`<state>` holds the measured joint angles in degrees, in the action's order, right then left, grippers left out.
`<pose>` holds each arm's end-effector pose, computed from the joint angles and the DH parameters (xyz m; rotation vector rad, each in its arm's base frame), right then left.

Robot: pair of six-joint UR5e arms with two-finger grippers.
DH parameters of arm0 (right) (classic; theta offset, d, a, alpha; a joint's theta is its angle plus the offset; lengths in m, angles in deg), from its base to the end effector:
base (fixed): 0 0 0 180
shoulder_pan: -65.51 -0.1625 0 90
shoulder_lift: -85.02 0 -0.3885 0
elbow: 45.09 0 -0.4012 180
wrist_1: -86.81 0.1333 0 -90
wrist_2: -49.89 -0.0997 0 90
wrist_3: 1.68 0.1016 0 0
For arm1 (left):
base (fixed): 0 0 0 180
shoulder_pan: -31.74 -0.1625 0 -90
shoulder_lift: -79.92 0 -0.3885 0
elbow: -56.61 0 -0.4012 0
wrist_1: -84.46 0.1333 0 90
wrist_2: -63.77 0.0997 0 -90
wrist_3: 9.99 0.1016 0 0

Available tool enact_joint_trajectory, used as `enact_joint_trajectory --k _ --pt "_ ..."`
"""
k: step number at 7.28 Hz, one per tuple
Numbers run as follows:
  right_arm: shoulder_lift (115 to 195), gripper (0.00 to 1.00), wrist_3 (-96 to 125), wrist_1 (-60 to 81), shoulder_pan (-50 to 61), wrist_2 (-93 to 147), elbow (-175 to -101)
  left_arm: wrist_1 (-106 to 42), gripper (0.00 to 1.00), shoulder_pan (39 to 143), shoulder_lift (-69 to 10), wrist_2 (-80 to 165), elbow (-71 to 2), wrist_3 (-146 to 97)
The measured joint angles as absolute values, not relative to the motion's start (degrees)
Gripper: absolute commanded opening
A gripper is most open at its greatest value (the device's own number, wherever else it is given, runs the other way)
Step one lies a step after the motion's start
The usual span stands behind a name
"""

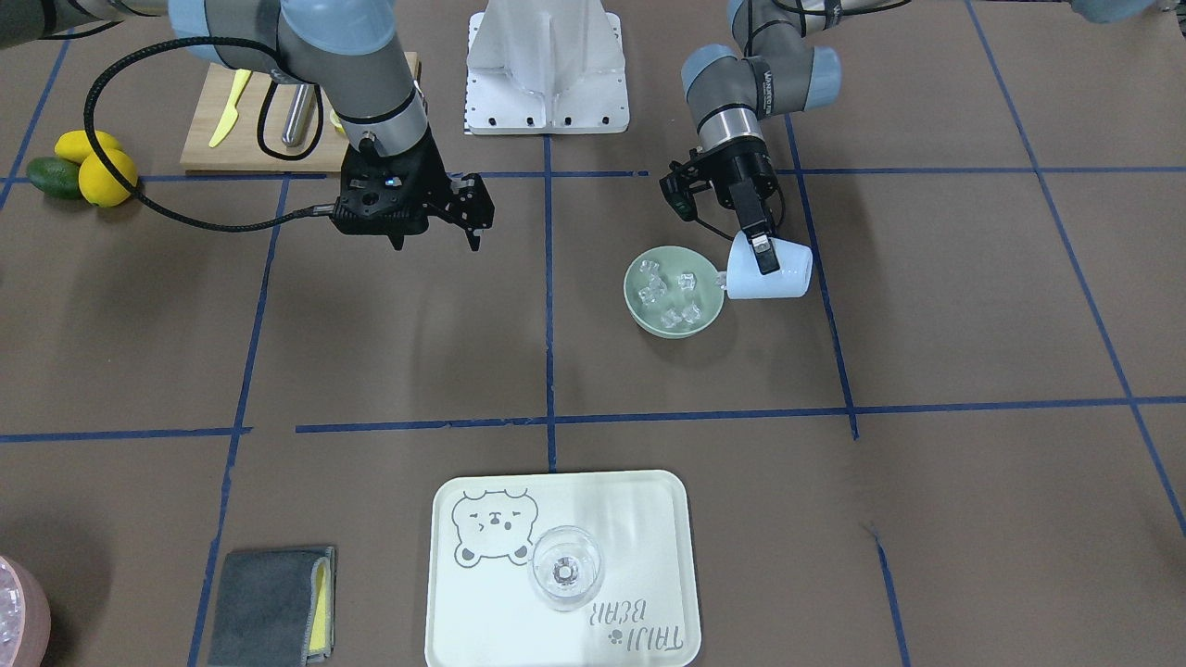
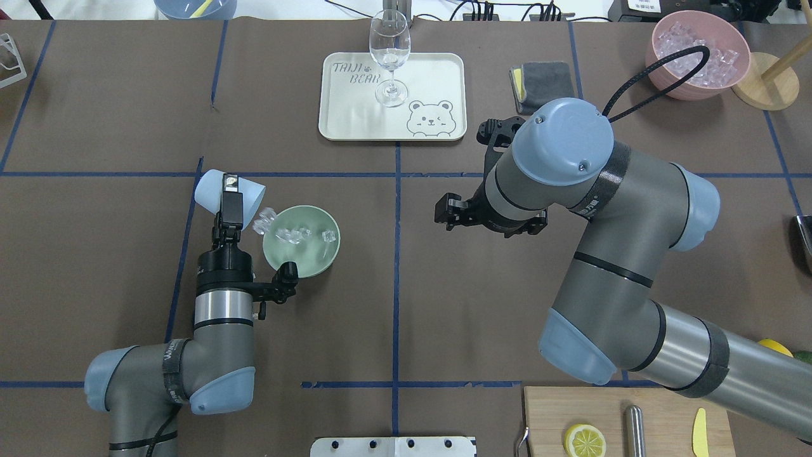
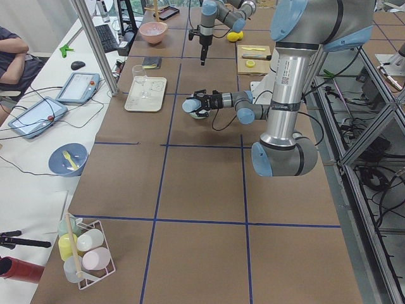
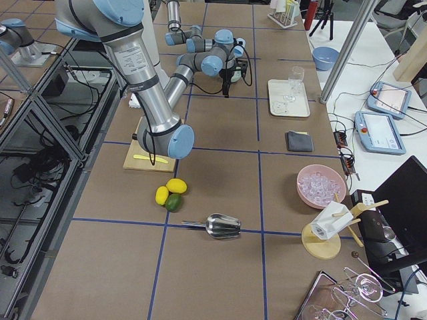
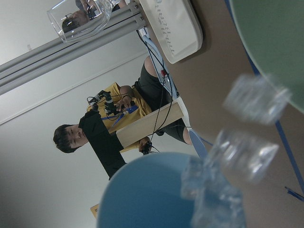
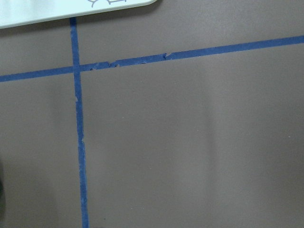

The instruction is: Pour ice into bowl

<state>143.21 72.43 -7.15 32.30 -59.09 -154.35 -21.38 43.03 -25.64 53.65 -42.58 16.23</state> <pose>-0.4430 -0.4098 0.1729 0.0543 -0.8708 0.1467 0.4995 -0.3376 0.3175 1.1632 -0.9735 1.0014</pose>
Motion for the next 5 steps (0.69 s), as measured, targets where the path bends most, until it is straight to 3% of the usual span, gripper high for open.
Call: enact_joint_trajectory --k 5 --pt "143.17 1.00 72.40 -7.14 32.30 -59.10 -154.43 -21.92 0.00 43.11 -25.62 53.41 -44.95 16.65"
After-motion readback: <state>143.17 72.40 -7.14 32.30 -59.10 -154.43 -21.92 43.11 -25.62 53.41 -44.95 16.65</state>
